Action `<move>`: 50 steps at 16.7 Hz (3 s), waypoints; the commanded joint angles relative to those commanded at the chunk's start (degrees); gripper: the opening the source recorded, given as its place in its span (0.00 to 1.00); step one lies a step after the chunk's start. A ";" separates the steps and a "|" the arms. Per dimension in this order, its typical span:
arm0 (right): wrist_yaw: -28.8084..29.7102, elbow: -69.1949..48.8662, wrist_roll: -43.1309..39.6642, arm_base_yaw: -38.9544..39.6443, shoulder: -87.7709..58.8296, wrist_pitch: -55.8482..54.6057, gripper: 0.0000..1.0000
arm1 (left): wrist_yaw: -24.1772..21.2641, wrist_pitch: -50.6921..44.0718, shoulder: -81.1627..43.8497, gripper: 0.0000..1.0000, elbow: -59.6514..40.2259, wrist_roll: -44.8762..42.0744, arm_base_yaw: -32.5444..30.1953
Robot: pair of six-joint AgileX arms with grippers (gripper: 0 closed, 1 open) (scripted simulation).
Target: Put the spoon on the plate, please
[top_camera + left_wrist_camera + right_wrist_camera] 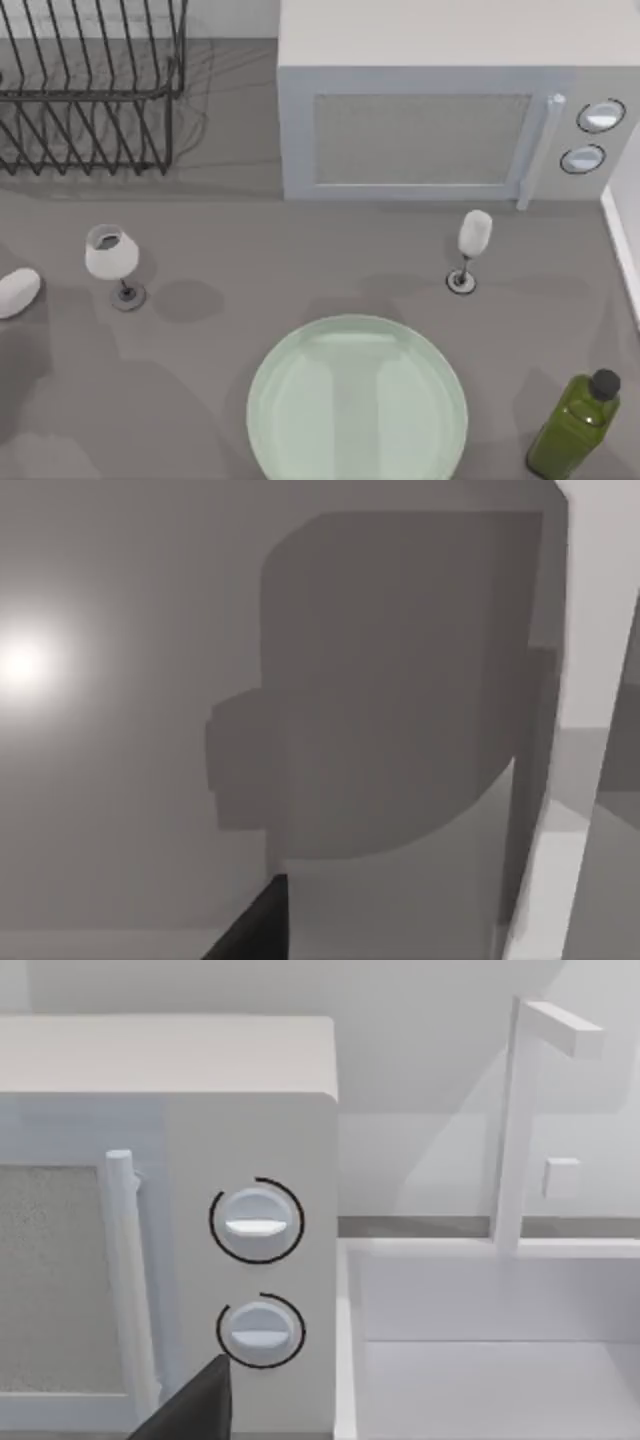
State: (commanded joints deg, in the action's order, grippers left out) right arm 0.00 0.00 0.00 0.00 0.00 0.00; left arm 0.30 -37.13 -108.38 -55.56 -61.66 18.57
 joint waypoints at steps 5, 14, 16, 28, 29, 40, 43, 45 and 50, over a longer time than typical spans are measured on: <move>0.00 0.00 0.00 0.00 0.00 0.00 1.00 | 0.00 0.00 0.00 0.17 0.00 0.00 0.00; 0.00 0.00 0.00 0.00 0.00 0.00 1.00 | 0.00 0.00 0.00 0.00 0.00 0.00 0.00; 0.00 0.00 0.00 0.00 0.00 0.00 1.00 | -1.28 -4.26 3.59 0.00 -1.16 1.26 -0.18; 0.00 0.00 0.00 0.00 0.00 0.00 1.00 | -1.25 -27.11 12.18 0.00 -15.38 1.56 -0.35; 0.00 0.00 0.00 0.00 0.00 0.00 1.00 | -1.26 -27.19 12.25 0.00 -15.45 1.57 -0.36; 0.00 0.00 0.00 0.00 0.00 0.00 1.00 | 3.20 -25.32 11.78 0.00 -20.70 16.90 -6.41; 0.00 0.00 0.00 0.00 0.00 0.00 1.00 | 5.87 -24.94 10.87 0.00 -24.40 32.37 -12.41; 0.00 0.00 0.00 0.00 0.00 0.00 1.00 | 7.32 -25.13 9.84 0.00 -26.71 45.45 -17.26; 0.00 0.00 0.00 0.00 0.00 0.00 1.00 | 8.82 -26.93 5.99 0.00 -31.39 86.85 -31.60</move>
State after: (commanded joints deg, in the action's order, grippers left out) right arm 0.00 0.00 0.00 0.00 0.00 0.00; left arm 9.12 -64.06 -102.40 -86.95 25.19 -13.04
